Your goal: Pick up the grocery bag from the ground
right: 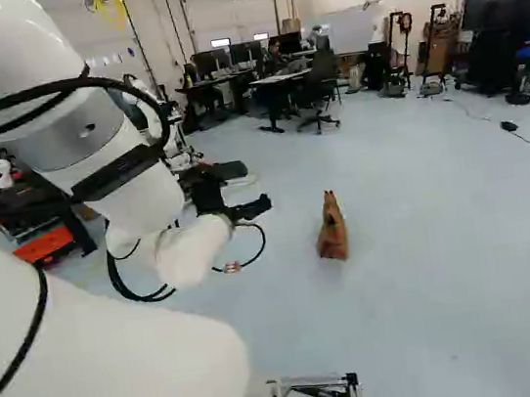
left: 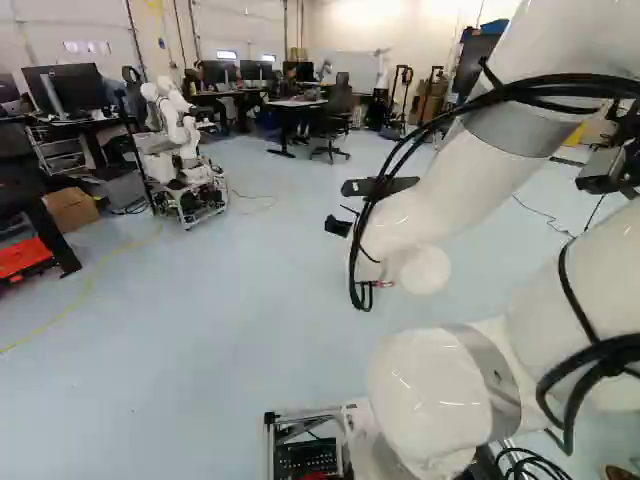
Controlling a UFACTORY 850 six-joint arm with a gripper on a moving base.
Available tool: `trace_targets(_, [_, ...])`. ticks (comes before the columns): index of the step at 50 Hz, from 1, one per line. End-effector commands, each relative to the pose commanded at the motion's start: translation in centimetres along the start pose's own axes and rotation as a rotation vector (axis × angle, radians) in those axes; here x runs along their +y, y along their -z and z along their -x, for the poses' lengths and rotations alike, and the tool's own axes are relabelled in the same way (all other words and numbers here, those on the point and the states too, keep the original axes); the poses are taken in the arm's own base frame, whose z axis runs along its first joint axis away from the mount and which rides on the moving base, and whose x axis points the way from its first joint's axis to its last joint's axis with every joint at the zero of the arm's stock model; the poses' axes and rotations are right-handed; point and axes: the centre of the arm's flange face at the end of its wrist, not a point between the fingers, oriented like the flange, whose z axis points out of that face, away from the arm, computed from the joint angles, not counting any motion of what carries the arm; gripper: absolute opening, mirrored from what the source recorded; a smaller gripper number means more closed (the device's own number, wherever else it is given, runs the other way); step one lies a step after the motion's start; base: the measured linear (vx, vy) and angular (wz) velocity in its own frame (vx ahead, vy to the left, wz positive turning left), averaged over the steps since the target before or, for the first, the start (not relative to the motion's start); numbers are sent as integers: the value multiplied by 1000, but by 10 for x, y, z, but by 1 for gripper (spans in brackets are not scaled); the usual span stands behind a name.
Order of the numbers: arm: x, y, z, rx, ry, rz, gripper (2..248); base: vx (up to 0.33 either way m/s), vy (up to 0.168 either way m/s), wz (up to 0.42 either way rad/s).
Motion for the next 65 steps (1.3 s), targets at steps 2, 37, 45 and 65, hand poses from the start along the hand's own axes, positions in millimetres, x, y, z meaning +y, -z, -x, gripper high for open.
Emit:
trace_targets(2, [0, 0, 0, 0, 0, 0, 247, 0, 0, 0])
trace_targets(37, [0, 0, 0, 0, 0, 0, 247, 0, 0, 0])
trace_targets(45, [0, 0, 0, 0, 0, 0, 247, 0, 0, 0])
trace_targets(65, [0, 0, 0, 0, 0, 0, 247, 21, -6, -9])
